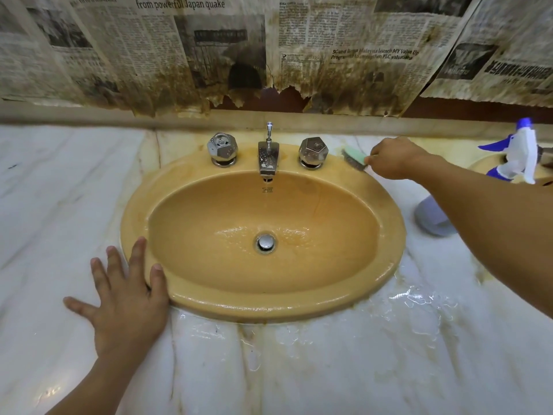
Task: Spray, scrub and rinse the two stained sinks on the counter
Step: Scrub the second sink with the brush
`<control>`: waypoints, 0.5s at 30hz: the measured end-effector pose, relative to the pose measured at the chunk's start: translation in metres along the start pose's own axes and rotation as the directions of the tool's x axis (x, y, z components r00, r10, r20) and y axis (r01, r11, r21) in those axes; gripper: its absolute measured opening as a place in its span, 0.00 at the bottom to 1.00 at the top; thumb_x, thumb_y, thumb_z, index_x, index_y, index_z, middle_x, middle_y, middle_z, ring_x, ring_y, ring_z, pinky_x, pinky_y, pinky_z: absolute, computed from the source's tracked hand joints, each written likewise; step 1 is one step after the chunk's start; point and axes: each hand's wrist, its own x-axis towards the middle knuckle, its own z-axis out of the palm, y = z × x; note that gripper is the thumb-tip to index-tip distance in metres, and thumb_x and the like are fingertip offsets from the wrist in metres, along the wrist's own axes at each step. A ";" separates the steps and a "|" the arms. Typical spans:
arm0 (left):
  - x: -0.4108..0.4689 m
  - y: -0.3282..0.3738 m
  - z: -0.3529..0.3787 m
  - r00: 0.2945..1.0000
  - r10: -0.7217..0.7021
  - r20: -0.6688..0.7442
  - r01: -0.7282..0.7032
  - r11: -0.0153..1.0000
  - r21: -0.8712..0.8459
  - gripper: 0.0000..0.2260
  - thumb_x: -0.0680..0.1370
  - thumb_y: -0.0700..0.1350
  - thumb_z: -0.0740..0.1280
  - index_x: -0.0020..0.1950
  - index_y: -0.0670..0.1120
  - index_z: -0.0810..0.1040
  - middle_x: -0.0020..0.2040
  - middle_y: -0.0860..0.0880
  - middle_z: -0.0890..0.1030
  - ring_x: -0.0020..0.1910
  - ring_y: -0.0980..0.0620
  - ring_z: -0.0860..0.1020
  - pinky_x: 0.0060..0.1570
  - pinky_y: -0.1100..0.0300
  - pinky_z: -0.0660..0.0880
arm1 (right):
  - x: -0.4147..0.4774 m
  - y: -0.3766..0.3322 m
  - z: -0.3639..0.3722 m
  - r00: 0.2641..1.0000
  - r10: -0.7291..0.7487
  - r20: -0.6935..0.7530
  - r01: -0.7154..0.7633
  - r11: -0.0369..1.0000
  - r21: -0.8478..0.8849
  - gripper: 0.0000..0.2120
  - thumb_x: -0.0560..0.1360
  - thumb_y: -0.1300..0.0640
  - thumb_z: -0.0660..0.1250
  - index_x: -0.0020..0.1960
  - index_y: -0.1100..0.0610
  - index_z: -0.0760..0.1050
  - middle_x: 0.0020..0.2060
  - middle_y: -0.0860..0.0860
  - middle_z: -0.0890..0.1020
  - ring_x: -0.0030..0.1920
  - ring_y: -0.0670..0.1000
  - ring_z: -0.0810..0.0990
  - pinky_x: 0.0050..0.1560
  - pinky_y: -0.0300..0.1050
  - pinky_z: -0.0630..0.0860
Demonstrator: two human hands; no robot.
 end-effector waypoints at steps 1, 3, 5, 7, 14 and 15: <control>0.000 0.000 0.000 1.000 0.001 0.000 -0.001 1.000 0.002 0.28 0.81 0.64 0.41 0.82 0.64 0.47 0.84 0.46 0.52 0.83 0.43 0.47 0.69 0.20 0.43 | 0.003 0.000 0.005 0.999 0.015 -0.029 -0.015 1.000 0.001 0.17 0.83 0.47 0.56 0.52 0.57 0.79 0.51 0.58 0.78 0.45 0.57 0.74 0.40 0.48 0.69; 0.000 0.000 0.000 1.000 0.004 -0.004 -0.004 1.000 0.008 0.29 0.81 0.64 0.41 0.82 0.64 0.48 0.84 0.46 0.53 0.83 0.43 0.47 0.69 0.20 0.44 | 0.009 -0.003 0.010 0.999 0.035 -0.026 -0.035 0.999 -0.003 0.16 0.82 0.47 0.56 0.49 0.56 0.77 0.52 0.59 0.78 0.45 0.57 0.73 0.38 0.47 0.67; 0.001 0.000 0.000 1.000 0.006 -0.007 -0.006 1.000 0.006 0.28 0.81 0.64 0.42 0.82 0.64 0.49 0.84 0.46 0.53 0.83 0.43 0.47 0.69 0.19 0.44 | 0.006 -0.004 0.008 0.998 0.051 0.026 -0.051 0.999 0.011 0.16 0.83 0.48 0.57 0.51 0.58 0.77 0.49 0.58 0.77 0.42 0.55 0.72 0.33 0.45 0.67; 0.001 0.000 -0.001 1.000 0.005 -0.002 -0.005 1.000 -0.001 0.29 0.80 0.64 0.42 0.82 0.64 0.50 0.84 0.46 0.53 0.83 0.43 0.47 0.69 0.20 0.43 | -0.002 0.005 0.005 0.992 0.102 0.080 -0.106 0.994 0.042 0.16 0.83 0.47 0.59 0.53 0.59 0.77 0.45 0.59 0.78 0.36 0.55 0.75 0.29 0.43 0.69; 0.001 0.001 -0.002 1.000 0.007 -0.001 -0.007 1.000 -0.006 0.28 0.80 0.64 0.41 0.82 0.65 0.48 0.84 0.47 0.53 0.83 0.43 0.47 0.69 0.19 0.43 | -0.026 0.016 0.025 0.996 0.068 -0.060 -0.065 0.996 0.056 0.18 0.81 0.44 0.55 0.50 0.55 0.77 0.53 0.59 0.80 0.47 0.60 0.75 0.45 0.49 0.72; 0.001 0.002 -0.002 1.000 0.005 0.001 -0.005 1.000 -0.010 0.28 0.80 0.64 0.41 0.82 0.65 0.48 0.84 0.47 0.52 0.83 0.43 0.46 0.69 0.20 0.42 | -0.032 0.003 0.029 0.994 0.046 -0.100 -0.038 0.996 0.087 0.17 0.81 0.44 0.55 0.51 0.54 0.76 0.54 0.59 0.80 0.48 0.61 0.75 0.45 0.50 0.71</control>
